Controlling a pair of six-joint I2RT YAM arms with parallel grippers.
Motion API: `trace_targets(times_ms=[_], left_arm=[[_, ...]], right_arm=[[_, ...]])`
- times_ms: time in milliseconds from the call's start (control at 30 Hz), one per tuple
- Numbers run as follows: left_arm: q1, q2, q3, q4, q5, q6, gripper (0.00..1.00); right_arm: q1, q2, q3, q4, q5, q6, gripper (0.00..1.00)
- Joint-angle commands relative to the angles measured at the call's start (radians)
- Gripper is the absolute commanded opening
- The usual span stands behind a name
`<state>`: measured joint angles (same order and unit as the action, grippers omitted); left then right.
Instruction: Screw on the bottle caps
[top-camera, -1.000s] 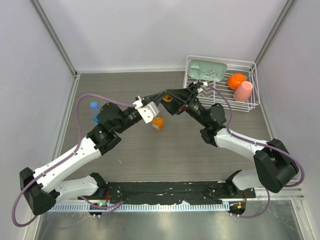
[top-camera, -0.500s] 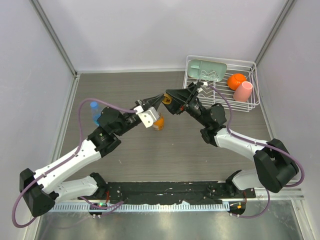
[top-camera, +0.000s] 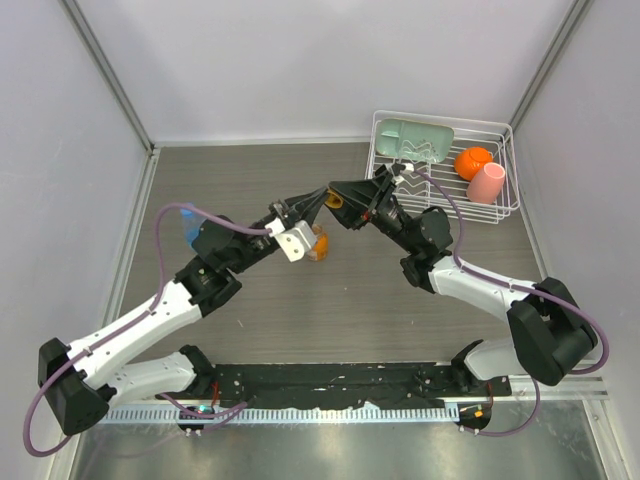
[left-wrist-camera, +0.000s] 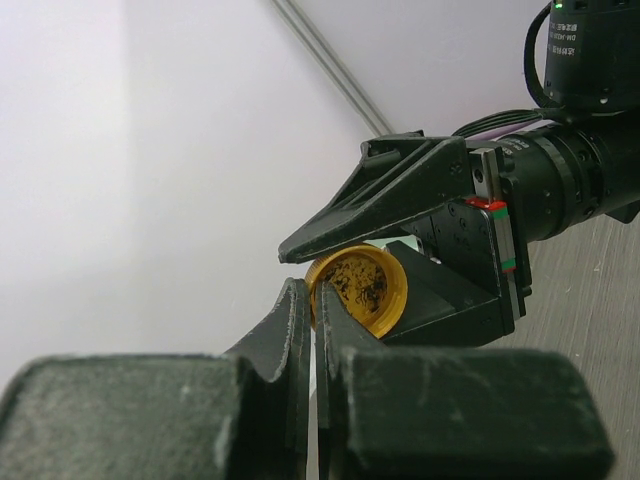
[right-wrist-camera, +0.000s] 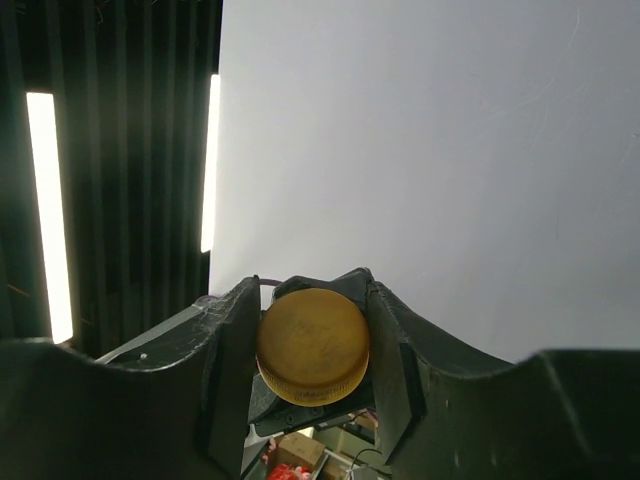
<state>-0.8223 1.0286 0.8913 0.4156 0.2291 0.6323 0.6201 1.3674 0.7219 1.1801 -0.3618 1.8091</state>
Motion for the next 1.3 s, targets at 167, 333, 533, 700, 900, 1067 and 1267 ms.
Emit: trace_targets(times_ms=[167,333,533,700,900,1067,1267], left_arm=[[0.015,-0.03,-0.018,0.02,-0.01,0.001,0.0],[0.015,-0.035,-0.009,0.005,-0.016,-0.017,0.12],[0.014,-0.047,0.066,-0.049,-0.102,-0.162,0.6],[0.015,-0.133,0.185,-0.213,-0.216,-0.436,0.91],[0.015,-0.17,0.16,-0.547,-0.249,-0.614,1.0],[0.147,-0.044,0.1,-0.658,-0.064,-0.718,1.0],[0.258,0.22,0.1,-0.532,0.064,-0.755,1.0]], right_arm=[[0.006,-0.053,0.057,0.095,-0.016,0.013,0.41],[0.004,-0.057,0.065,0.079,-0.023,-0.002,0.28],[0.004,-0.125,0.082,-0.151,-0.058,-0.187,0.21],[0.004,-0.224,0.201,-0.642,-0.016,-0.53,0.2],[0.003,-0.298,0.394,-1.13,0.182,-0.893,0.2],[0.004,-0.359,0.465,-1.31,0.424,-1.097,0.2],[0.004,-0.478,0.456,-1.373,0.576,-1.224,0.2]])
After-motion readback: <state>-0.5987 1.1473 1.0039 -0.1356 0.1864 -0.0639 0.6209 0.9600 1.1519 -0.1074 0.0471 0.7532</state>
